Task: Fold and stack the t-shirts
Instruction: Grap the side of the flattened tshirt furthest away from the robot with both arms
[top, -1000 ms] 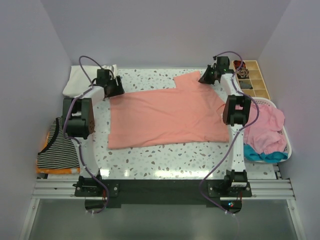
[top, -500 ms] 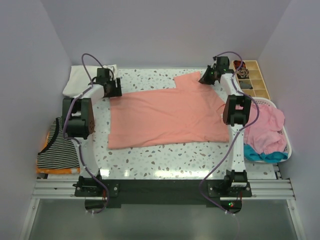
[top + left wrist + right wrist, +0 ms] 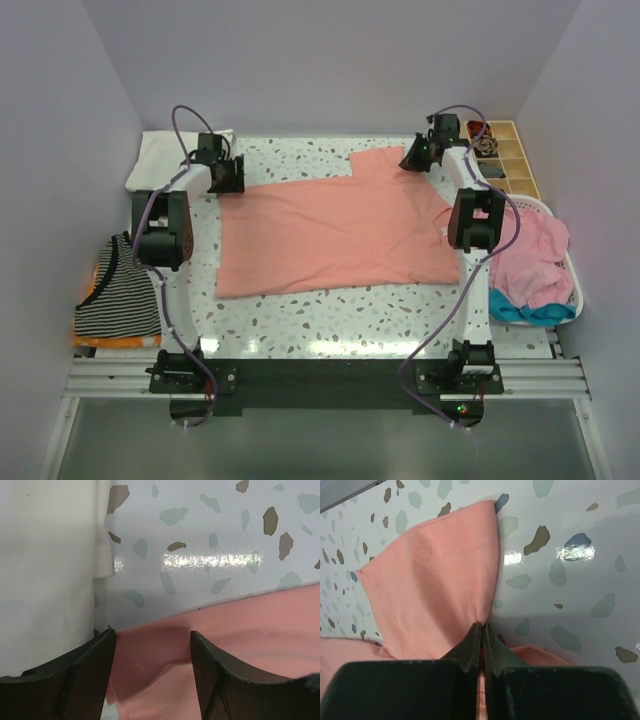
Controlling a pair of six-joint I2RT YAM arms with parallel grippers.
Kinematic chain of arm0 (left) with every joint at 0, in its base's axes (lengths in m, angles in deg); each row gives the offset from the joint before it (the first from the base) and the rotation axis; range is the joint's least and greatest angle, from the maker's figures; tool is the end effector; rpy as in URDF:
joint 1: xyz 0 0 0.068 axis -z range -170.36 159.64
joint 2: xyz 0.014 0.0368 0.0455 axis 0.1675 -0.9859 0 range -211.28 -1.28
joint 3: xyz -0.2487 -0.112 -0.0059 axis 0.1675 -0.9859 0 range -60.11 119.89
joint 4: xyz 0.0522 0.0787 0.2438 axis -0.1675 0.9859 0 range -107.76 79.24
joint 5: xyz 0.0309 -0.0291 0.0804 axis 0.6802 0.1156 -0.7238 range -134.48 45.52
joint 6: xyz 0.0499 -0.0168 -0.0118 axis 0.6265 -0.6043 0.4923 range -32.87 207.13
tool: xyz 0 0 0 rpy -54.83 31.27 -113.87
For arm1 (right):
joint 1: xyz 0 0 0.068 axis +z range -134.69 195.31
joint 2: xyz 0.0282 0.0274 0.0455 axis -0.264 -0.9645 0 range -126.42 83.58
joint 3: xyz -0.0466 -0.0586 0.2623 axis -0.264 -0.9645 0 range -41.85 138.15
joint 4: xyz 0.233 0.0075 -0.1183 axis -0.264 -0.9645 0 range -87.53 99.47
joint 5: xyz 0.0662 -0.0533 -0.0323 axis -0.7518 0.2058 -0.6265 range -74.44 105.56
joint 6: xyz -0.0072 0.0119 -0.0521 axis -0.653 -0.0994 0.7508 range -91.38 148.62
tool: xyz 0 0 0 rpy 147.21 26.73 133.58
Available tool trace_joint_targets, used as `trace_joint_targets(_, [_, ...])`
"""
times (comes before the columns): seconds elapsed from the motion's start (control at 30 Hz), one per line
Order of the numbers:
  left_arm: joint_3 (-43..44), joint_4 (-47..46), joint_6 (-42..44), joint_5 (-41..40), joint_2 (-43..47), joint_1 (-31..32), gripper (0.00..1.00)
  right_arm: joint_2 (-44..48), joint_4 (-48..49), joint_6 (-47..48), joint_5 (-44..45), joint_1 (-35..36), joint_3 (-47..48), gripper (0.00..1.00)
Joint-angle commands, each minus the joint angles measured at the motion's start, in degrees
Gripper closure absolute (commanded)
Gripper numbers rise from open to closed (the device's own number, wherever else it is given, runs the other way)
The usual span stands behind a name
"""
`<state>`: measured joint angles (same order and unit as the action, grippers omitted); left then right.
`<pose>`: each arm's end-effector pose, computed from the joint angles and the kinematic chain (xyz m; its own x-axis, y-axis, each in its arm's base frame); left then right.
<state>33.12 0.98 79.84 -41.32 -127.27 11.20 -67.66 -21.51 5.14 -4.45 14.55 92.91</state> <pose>0.4816 -0.0149 0.1593 -0.7837 -0.1054 -0.6121 -0.0383 0.9918 -0.1218 0.5760 0.0045 0.1493 -0.7630 0.3846 -0.5196 0.0928 0.8606 0.5007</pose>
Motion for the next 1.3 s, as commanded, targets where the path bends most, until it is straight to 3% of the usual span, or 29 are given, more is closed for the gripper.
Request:
trace_joint_targets(0.0, [2.74, 5.42, 4.82, 2.37, 0.31, -0.16, 0.3, 3.23, -2.5, 0.98, 0.5, -0.48, -0.64, 1.0])
trace_joint_targets(0.27, [5.38, 7.27, 7.03, 11.34, -0.57, -0.51, 0.29, 2.44, -2.77, 0.99, -0.47, -0.48, -0.73, 1.0])
trace_joint_targets(0.53, [7.14, 11.75, 11.33, 12.14, -3.38, -0.68, 0.38, 2.09, -2.94, 0.81, -0.82, -0.48, -0.64, 1.0])
trace_joint_targets(0.73, [7.58, 10.18, 9.93, 10.03, -4.08, -0.68, 0.53, 2.52, -2.94, 1.07, -0.56, -0.39, -0.9, 1.0])
trace_joint_targets(1.0, [13.02, 8.68, 7.64, 10.38, -5.66, -1.04, 1.0, 7.18, 2.06, 2.04, 0.67, -1.09, -5.82, 1.0])
trace_joint_targets(1.27, [14.61, 7.19, 6.16, 11.51, -4.88, -1.04, 1.0, 15.7, 10.32, 3.8, -0.46, -1.53, -14.94, 1.0])
